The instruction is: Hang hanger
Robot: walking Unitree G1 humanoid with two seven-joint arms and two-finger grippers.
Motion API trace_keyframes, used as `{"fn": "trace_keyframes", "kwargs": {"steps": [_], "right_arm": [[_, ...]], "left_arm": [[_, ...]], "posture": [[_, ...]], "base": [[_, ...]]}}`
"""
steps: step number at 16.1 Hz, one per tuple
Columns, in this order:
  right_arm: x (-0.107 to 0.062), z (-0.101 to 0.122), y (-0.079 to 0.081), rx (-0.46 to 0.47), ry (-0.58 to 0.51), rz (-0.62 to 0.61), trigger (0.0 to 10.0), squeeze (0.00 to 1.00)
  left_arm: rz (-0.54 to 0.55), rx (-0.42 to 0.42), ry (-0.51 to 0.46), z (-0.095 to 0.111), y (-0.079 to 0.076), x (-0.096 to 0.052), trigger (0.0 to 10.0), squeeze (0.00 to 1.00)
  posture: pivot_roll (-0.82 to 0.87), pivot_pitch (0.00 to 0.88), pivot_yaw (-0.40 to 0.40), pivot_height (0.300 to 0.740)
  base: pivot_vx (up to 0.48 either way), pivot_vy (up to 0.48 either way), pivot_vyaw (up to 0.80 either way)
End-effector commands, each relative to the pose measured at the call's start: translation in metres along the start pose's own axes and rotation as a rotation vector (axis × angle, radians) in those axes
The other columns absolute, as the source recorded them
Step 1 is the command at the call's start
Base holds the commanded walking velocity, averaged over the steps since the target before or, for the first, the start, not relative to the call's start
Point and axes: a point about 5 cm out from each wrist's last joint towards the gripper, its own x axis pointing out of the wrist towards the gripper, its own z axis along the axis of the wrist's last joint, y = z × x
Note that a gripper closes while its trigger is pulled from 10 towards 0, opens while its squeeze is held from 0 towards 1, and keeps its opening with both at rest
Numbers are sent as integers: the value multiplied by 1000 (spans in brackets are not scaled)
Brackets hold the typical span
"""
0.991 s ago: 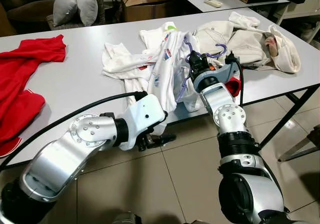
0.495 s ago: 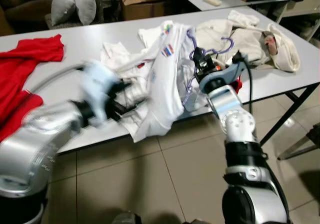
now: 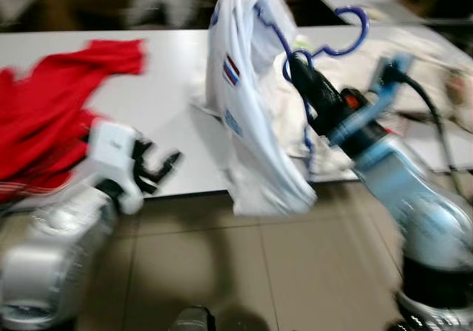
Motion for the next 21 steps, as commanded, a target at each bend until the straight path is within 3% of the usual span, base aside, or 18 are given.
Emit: {"fn": "trace_keyframes", "kwargs": {"steps": [1, 2, 4, 9, 21], "right_arm": [[-5, 1, 8, -4, 13, 33, 10000, 0], [-12, 1, 9, -11, 30, 22, 10000, 0], [-31, -9, 4, -46, 108, -68, 10000, 0], [-56, -30, 0, -8, 204, -206, 10000, 0], [-95, -62, -1, 3, 360, -278, 10000, 0]], "left_arm": [[16, 28, -21, 4, -3, -2, 10000, 0], [10, 64, -38, 6, -7, -3, 10000, 0], [56, 46, -65, 4, -11, -4, 10000, 0], [42, 59, -61, 1, -23, -1, 10000, 0], [-14, 113, -44, -4, -37, 2, 10000, 0]], "posture": [[49, 52, -6, 740], [51, 64, -8, 740], [54, 89, -20, 740], [45, 98, -17, 740], [27, 71, -5, 740]], "base": [[0, 0, 800], [0, 0, 800], [0, 0, 800], [0, 0, 800], [0, 0, 800]]}}
